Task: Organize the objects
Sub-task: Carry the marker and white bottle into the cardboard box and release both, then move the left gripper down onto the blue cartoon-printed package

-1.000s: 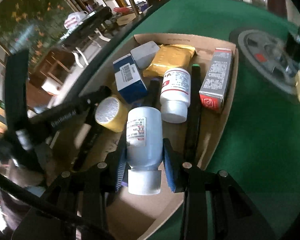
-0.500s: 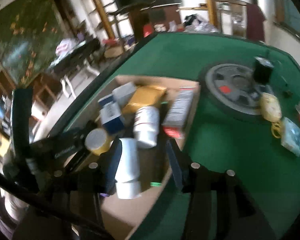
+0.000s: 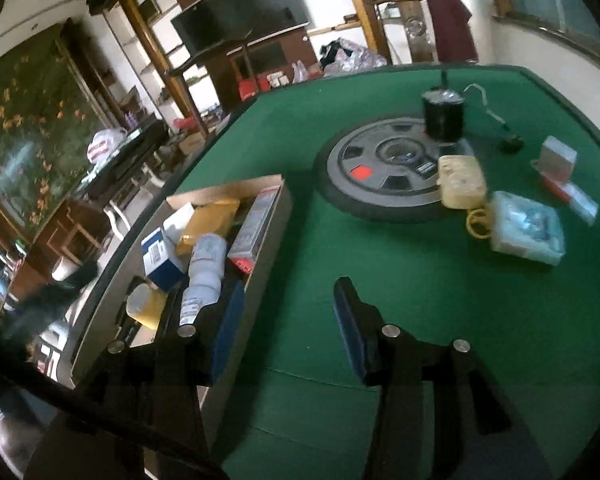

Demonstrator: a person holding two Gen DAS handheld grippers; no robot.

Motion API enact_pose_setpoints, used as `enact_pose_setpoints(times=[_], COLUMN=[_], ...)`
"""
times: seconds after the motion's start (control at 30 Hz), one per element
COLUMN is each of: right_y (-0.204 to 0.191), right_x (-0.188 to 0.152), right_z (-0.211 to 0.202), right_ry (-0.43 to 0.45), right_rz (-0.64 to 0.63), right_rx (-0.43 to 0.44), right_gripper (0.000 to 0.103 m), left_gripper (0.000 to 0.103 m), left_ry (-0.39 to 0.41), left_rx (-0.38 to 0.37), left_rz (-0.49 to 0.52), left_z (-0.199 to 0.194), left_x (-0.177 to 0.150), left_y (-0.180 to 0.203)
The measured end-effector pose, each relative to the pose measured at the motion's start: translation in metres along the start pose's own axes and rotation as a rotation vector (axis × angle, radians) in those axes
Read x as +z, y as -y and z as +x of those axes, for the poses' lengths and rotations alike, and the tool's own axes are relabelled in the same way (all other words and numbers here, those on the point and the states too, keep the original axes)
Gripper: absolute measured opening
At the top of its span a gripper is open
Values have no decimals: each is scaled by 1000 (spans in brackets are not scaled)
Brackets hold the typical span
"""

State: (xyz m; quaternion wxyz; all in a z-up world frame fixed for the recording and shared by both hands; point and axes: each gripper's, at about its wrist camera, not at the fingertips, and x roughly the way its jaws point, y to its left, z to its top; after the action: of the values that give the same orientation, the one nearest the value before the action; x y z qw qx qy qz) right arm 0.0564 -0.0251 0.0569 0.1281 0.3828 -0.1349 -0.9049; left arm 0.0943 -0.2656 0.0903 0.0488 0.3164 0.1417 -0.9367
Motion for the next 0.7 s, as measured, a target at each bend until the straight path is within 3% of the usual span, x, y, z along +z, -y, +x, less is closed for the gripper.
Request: enact_pose_setpoints(times=[0.07, 0.17, 0.27, 0.43, 0.7], right_y=[-1, -9, -19, -27, -19], right_x=[0, -5, -10, -15, -15], right_z=[-8, -16, -21, -21, -21], right_ry=[27, 55, 70, 76, 54], right_rz=[-10, -48, -104, -162, -154], right_rx=[-14, -40, -60, -77, -83], right_gripper=[47, 51, 51, 56, 56], left_gripper=[76, 77, 77, 77, 77], left_ry=[68, 95, 101, 82, 88], left_rx=[13, 35, 83, 102, 122], left_rz=[22, 67, 125, 157, 235], left_z=[-21, -33, -35, -38, -43], left_x=[2, 5, 2, -5, -14], left_y=[17, 32, 47, 59, 87])
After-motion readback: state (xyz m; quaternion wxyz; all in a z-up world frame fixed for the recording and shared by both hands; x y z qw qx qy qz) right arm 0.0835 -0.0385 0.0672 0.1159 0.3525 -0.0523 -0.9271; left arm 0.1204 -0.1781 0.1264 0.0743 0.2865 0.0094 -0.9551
